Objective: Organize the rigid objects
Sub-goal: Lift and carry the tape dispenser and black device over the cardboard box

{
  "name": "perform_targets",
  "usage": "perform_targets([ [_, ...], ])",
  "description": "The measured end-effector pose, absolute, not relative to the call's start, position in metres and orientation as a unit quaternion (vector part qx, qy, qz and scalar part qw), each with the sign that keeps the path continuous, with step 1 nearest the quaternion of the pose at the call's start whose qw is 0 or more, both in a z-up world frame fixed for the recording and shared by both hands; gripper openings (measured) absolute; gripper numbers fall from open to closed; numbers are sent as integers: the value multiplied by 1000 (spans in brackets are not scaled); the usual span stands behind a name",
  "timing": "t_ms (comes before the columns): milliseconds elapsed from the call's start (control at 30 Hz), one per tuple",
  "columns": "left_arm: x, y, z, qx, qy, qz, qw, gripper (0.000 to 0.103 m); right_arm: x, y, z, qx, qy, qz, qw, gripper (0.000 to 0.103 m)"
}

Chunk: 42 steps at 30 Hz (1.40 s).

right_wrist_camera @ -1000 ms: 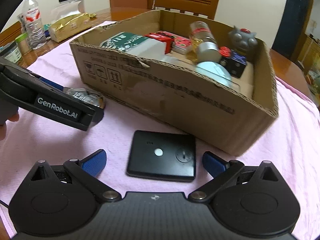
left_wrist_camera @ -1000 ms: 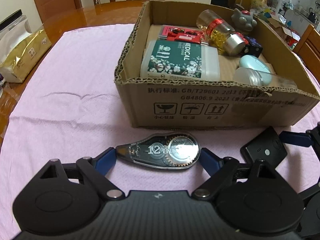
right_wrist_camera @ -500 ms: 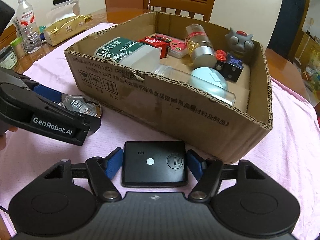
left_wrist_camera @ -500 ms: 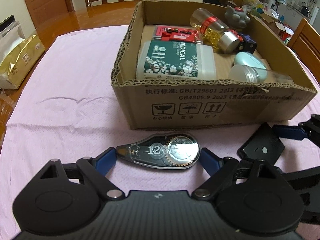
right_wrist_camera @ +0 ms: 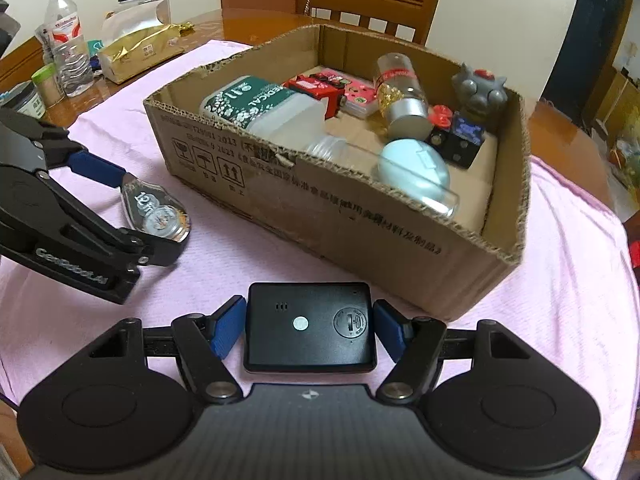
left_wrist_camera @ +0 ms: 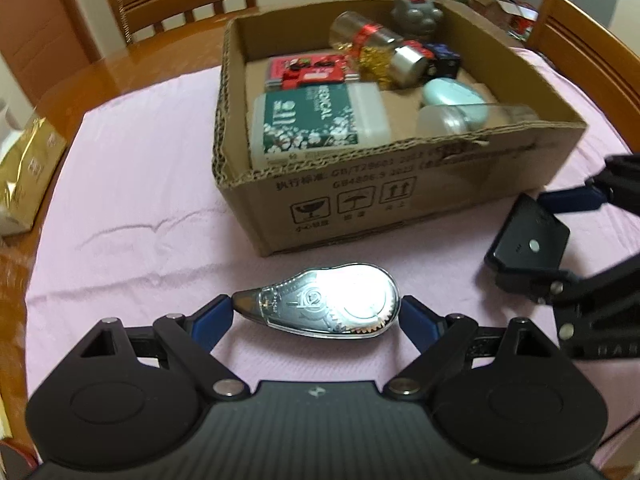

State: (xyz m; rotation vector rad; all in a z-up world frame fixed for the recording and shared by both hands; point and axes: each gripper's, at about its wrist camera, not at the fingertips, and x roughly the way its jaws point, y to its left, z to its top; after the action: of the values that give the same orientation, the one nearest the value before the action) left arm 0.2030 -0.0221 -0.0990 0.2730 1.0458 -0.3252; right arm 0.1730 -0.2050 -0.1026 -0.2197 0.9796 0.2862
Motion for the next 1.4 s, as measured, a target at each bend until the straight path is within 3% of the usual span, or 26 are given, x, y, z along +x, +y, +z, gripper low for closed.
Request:
perform_targets([
  [267,196,-15,-57,148,479,-195,843,89,165,-217,-64,-91,473,167,860,74],
  [567,201,-9,-16,146,461,-218,848,89,185,-218,-17,-94,426,179,882,74],
  [1100,222,-9,12,139,430,-208,867,89,264,-187,-49,-87,447,176,873,74],
  [1167,225,-10,12,140,429,-208,868,89,264,-186,-50,-84,447,175,873,77],
  [1367,238,-16,13,146,426,-209,868,89,259,-190,-43,-69,439,168,880,103],
  [1400,240,-18,13,146,426,-209,868,89,257,-191,-42,-65,438,166,881,103],
])
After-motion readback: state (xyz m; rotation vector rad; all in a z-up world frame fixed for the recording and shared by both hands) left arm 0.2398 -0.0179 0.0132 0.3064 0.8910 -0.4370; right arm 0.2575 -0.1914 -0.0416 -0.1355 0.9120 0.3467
